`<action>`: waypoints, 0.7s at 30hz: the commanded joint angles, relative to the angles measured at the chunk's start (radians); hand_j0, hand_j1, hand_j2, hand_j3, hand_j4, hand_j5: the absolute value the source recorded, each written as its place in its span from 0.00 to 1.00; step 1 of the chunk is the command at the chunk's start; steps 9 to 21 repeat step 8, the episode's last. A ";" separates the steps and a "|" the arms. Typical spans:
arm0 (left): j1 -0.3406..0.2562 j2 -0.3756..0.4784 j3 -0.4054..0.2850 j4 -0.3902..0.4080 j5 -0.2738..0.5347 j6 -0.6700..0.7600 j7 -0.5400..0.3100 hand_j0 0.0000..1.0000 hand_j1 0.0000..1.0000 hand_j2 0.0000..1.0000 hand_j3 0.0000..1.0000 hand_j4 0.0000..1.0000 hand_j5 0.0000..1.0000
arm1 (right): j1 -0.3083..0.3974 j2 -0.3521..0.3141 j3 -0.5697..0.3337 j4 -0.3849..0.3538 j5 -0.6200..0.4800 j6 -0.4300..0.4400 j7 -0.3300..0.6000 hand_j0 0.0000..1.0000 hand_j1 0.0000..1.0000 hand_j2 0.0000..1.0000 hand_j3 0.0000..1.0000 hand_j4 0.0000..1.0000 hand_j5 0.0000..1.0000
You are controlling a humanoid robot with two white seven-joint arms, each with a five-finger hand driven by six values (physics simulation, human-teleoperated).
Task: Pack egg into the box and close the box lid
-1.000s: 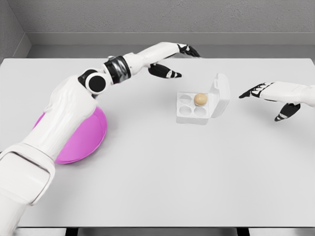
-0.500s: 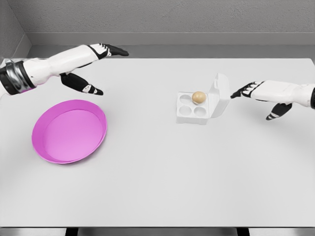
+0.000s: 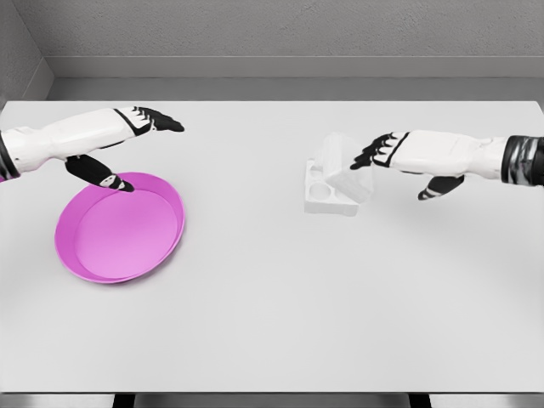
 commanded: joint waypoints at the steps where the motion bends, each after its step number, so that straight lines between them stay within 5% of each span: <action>1: 0.000 0.004 0.002 -0.001 0.007 0.002 0.000 1.00 1.00 1.00 1.00 1.00 1.00 | 0.002 -0.004 -0.041 -0.004 -0.005 0.003 0.000 1.00 1.00 1.00 1.00 1.00 1.00; 7: -0.002 0.004 0.002 0.007 0.005 0.002 0.000 1.00 1.00 1.00 1.00 1.00 1.00 | 0.017 -0.067 -0.172 0.086 -0.003 0.003 0.000 1.00 1.00 1.00 1.00 1.00 1.00; 21: -0.002 0.004 0.002 0.007 0.005 0.002 0.000 1.00 1.00 1.00 1.00 1.00 1.00 | 0.018 -0.069 -0.176 0.094 -0.003 0.003 0.000 1.00 1.00 1.00 1.00 1.00 1.00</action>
